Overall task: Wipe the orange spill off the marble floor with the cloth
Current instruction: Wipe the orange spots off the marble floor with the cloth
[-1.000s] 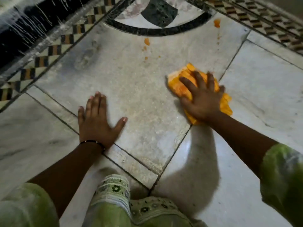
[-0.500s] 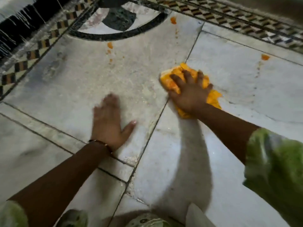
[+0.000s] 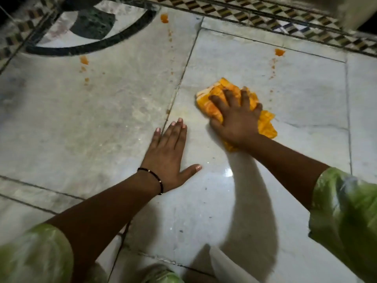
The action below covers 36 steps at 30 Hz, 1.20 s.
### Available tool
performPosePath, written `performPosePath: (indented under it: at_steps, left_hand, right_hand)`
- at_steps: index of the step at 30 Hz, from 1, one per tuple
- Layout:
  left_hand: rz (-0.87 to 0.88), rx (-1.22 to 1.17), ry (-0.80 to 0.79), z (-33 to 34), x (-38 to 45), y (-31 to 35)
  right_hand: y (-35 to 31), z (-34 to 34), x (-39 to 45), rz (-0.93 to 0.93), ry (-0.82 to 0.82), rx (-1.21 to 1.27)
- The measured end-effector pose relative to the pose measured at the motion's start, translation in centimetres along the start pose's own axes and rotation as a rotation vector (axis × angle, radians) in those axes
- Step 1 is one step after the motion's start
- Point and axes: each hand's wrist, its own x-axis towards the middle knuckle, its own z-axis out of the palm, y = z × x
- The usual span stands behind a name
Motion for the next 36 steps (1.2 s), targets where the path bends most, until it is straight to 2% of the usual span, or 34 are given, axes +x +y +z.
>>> performPosePath:
  at_steps: [3,5,7,9,10,12,15,18,19,22,24,25,28,31,33,36]
  left_hand:
    - [0.004,-0.032,0.032,0.5,1.2,1.2]
    - [0.018,-0.063,0.031,0.7,2.1,2.2]
    - [0.047,-0.068,0.029,1.0,2.9,3.1]
    - [0.074,-0.06,0.022,1.3,3.8,3.9]
    - [0.081,-0.048,0.024,1.5,4.1,4.3]
    - [0.074,-0.011,0.05,1.8,4.3,4.6]
    - [0.026,-0.011,0.064,1.9,4.1,4.8]
    - [0.026,-0.016,0.053,1.8,4.0,4.9]
    - [0.026,-0.015,0.05,1.8,4.0,4.8]
    - [0.02,-0.005,0.056,1.9,4.0,4.9]
    - [0.025,-0.002,0.055,2.0,4.0,5.0]
    - [0.02,-0.003,0.056,2.0,4.0,4.9]
    - [0.02,-0.005,0.051,1.9,3.9,4.9]
    - [0.03,-0.024,0.053,1.9,3.9,4.9]
    - [0.032,-0.034,0.058,2.0,4.0,4.7]
    - [0.031,-0.038,0.067,2.1,4.1,4.8]
  right_hand:
    - [2.3,0.4,-4.4,-0.25,0.052,-0.067]
    - [6.3,0.7,-8.4,-0.343,0.068,-0.074]
    - [10.0,0.6,-9.7,-0.232,0.042,-0.057]
    - [11.8,0.4,-7.8,0.012,0.062,-0.019]
    - [11.7,0.2,-6.1,0.118,0.054,0.014]
    - [10.0,-0.2,-3.3,0.203,-0.004,0.046]
    - [7.8,0.0,-4.2,0.054,-0.017,-0.012]
    - [10.0,0.6,-9.7,-0.058,0.041,-0.051]
    - [11.5,0.5,-10.7,-0.017,0.031,-0.052]
    - [14.8,-0.1,-8.7,0.269,-0.009,0.017]
    - [13.8,-0.1,-5.1,0.384,-0.007,0.072]
    - [12.4,-0.2,-3.5,0.376,-0.019,0.077]
    - [8.2,0.0,-3.4,0.137,-0.026,0.027]
    - [8.4,0.7,-8.8,-0.071,0.037,-0.014]
    - [10.9,0.6,-10.7,-0.016,0.023,-0.02]
    - [13.2,-0.1,-6.2,0.266,0.034,0.04]
